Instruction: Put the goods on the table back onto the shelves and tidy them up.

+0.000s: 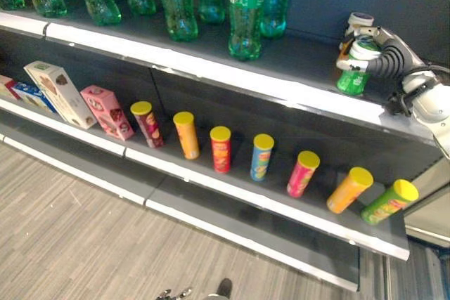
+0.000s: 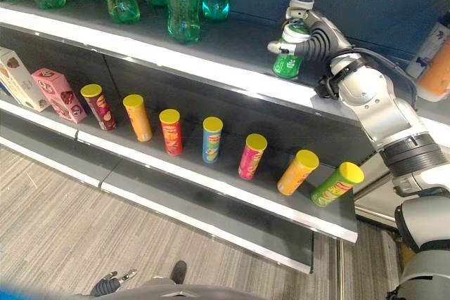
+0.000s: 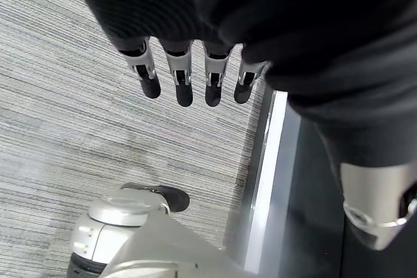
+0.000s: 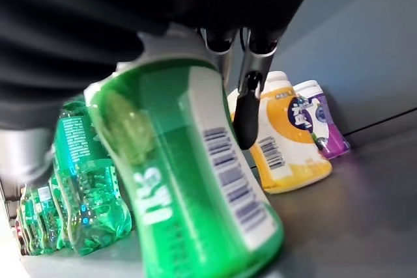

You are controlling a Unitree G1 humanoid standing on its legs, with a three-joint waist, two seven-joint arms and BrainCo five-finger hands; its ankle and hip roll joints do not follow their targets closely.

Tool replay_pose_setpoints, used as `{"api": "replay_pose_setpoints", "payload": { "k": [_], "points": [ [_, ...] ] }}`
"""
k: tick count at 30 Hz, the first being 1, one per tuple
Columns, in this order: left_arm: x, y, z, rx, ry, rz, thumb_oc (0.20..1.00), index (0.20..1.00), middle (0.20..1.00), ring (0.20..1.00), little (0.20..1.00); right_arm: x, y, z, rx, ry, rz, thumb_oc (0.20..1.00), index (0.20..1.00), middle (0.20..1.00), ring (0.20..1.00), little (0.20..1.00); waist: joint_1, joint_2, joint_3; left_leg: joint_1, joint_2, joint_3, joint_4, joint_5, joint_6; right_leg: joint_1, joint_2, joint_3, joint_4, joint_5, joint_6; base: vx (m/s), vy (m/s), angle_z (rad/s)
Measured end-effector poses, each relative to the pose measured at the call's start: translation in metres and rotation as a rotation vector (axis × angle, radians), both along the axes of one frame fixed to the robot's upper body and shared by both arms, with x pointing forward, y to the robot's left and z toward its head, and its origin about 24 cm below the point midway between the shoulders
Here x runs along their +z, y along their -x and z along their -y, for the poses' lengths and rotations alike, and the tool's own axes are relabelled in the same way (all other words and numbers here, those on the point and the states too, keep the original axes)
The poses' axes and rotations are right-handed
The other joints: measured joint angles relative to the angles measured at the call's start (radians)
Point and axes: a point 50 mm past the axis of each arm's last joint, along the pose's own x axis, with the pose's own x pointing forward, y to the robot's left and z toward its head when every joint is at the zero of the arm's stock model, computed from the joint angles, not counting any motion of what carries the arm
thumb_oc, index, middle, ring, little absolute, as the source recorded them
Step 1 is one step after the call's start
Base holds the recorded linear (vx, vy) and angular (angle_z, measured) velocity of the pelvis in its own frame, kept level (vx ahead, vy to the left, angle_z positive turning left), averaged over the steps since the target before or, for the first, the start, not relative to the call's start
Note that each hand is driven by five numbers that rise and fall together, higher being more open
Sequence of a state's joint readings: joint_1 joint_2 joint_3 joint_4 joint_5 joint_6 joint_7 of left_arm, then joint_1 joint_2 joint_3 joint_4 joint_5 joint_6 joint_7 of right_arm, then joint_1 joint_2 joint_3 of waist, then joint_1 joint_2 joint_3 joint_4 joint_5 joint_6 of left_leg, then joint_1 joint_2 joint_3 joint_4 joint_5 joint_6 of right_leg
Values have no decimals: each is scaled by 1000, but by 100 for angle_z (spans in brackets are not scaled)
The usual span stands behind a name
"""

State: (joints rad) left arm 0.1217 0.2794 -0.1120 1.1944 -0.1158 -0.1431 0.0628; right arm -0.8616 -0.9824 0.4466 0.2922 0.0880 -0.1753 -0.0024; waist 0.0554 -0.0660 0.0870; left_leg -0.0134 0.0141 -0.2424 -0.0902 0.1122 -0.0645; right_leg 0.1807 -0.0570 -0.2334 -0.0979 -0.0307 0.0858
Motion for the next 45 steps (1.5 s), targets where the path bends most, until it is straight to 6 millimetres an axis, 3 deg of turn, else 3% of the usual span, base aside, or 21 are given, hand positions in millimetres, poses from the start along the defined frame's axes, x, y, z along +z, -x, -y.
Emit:
{"api": "replay_pose_setpoints", "payload": {
  "k": [5, 8, 11, 16, 19, 21, 25, 31, 35, 38, 40, 42, 45],
  "points": [
    [1, -5, 0, -2, -2, 13, 1000, 1000, 1000, 1000, 1000, 2, 1, 0, -6, -2, 15, 1000, 1000, 1000, 1000, 1000, -2, 0, -1, 1, 0, 7, 0, -1, 0, -2, -2, 7, 0, 0, 0, 16, 13, -4],
    [1, -6, 0, 1, -5, 14, 1000, 1000, 1000, 1000, 1000, 15, 5, 3, -22, -1, 79, 1000, 1000, 1000, 1000, 1000, -6, 0, -2, 1, 0, 8, -1, -5, -1, -3, -3, 8, 0, 0, 0, 0, 0, 0],
    [1, -2, -2, 27, -11, 8, 1000, 1000, 1000, 1000, 1000, 44, 23, -5, 30, -37, 233, 1000, 1000, 1000, 1000, 1000, -22, 3, -1, 2, -1, 12, -6, -9, 4, -3, -4, 10, 0, 0, 0, 16, 21, -2],
    [0, 5, -6, 73, -21, -11, 1000, 1000, 1000, 1000, 1000, 83, 80, -2, 84, -89, 555, 1000, 1000, 1000, 1000, 1000, -37, 3, -3, 10, -4, 26, -6, -11, 7, -2, -10, 22, 0, -2, 0, 6, 32, -8],
    [0, 7, -7, 104, -22, -19, 1000, 1000, 1000, 1000, 1000, 69, 105, 7, 82, -86, 582, 1000, 1000, 1000, 1000, 1000, -66, -3, -8, 19, -3, 50, -6, -18, 9, -6, -15, 44, 0, -4, -1, -3, 73, -21],
    [-2, 8, -4, 101, -14, -27, 1000, 1000, 1000, 1000, 1000, 58, 106, 7, 93, -73, 538, 1000, 1000, 1000, 1000, 1000, -100, 2, -11, 26, -1, 83, -2, -21, 9, -22, -19, 78, 0, 1, 1, -37, 119, -46],
    [-1, -3, 0, 84, -2, 7, 1000, 1000, 1000, 1000, 1000, 15, 104, 17, 66, -53, 335, 1000, 1000, 1000, 1000, 1000, -136, 8, -14, 33, 6, 143, -6, -35, 14, -50, -22, 135, 19, 3, 4, -29, 122, -46],
    [0, -9, 2, 63, 14, 22, 1000, 1000, 1000, 1000, 1000, -40, 115, 34, 87, -169, -4, 1000, 1000, 1000, 1000, 1000, -215, 18, -9, 41, 3, 234, -4, -47, 28, -95, -33, 229, 27, 18, 26, -34, 119, -47],
    [2, -13, -2, 54, 28, 49, 1000, 1000, 1000, 1000, 1000, -83, 132, 44, 150, -396, -287, 1000, 1000, 1000, 1000, 1000, -252, 24, 10, 48, 2, 303, -8, -58, 35, -129, -40, 298, 48, 18, 36, -27, 99, -54],
    [4, -17, -4, 51, 36, 73, 1000, 1000, 1000, 1000, 1000, -131, 147, 49, 163, -589, -555, 1000, 1000, 1000, 1000, 1000, -271, 19, 26, 56, 1, 347, -8, -69, 41, -145, -41, 350, 50, 18, 49, -9, 60, -49],
    [5, -20, -5, 49, 44, 88, 1000, 1000, 1000, 1000, 1000, -176, 156, 57, 114, -688, -792, 1000, 1000, 1000, 1000, 1000, -274, 10, 29, 62, 1, 367, -8, -75, 41, -143, -44, 364, 46, 24, 55, 11, 17, -28],
    [7, -24, -5, 25, 61, 101, 1000, 1000, 1000, 1000, 1000, -229, 180, 67, 10, -754, -1086, 1000, 1000, 1000, 1000, 1000, -267, 3, 29, 67, 0, 365, -8, -80, 39, -132, -47, 359, 35, 26, 56, 27, 2, 2],
    [5, -22, 1, -58, 88, 65, 1000, 1000, 1000, 1000, 1000, -303, 224, 66, -132, -948, -1389, 1000, 1000, 1000, 1000, 1000, -253, 3, 28, 70, -2, 342, -8, -83, 34, -103, -51, 333, 4, 33, 52, 24, -33, 22]
  ]
}}
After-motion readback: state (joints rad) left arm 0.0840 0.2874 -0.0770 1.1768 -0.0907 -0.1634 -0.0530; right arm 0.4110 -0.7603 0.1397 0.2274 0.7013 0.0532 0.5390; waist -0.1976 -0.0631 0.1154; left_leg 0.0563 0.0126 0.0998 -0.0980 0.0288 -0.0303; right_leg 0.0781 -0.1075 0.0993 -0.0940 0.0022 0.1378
